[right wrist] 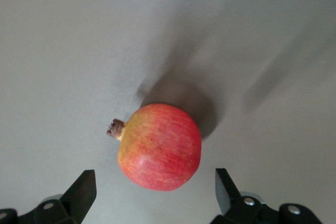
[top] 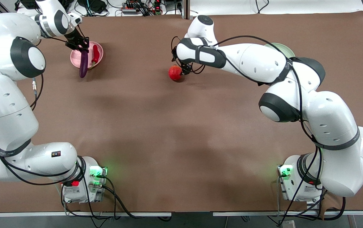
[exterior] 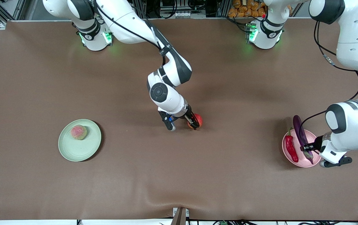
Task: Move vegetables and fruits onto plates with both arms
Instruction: 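Release the eggplant on the pink plate while the right gripper grasps the pomegranate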
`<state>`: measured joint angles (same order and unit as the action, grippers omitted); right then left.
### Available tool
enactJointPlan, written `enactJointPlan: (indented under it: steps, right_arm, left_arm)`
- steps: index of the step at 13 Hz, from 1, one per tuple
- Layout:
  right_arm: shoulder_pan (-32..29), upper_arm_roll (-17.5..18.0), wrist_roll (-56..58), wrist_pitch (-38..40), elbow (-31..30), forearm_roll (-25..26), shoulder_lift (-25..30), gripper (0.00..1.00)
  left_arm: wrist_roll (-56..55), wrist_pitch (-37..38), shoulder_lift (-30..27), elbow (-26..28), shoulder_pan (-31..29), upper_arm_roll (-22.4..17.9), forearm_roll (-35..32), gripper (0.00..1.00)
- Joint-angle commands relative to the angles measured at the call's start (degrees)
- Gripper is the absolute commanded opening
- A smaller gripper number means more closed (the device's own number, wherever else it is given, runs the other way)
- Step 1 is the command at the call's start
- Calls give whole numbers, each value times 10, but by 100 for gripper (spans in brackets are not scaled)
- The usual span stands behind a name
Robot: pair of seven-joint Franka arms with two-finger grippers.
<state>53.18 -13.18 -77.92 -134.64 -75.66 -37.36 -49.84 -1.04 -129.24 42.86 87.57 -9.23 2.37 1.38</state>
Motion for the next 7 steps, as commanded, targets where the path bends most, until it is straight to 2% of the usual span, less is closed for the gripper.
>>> enactJointPlan:
  steps: [1, 2, 7]
  right_arm:
    - [6, -3, 54, -8, 14, 52, -11, 100]
    - [6, -3, 64, -8, 15, 80, -15, 100]
    - [5, -4, 106, -20, 44, 110, -30, 100]
  left_arm:
    - [41, -13, 13, -19, -4, 2, 10, 80]
    - [45, -13, 10, -21, -4, 0, 10, 100]
    - [37, 6, -23, -29, -15, 8, 26, 100]
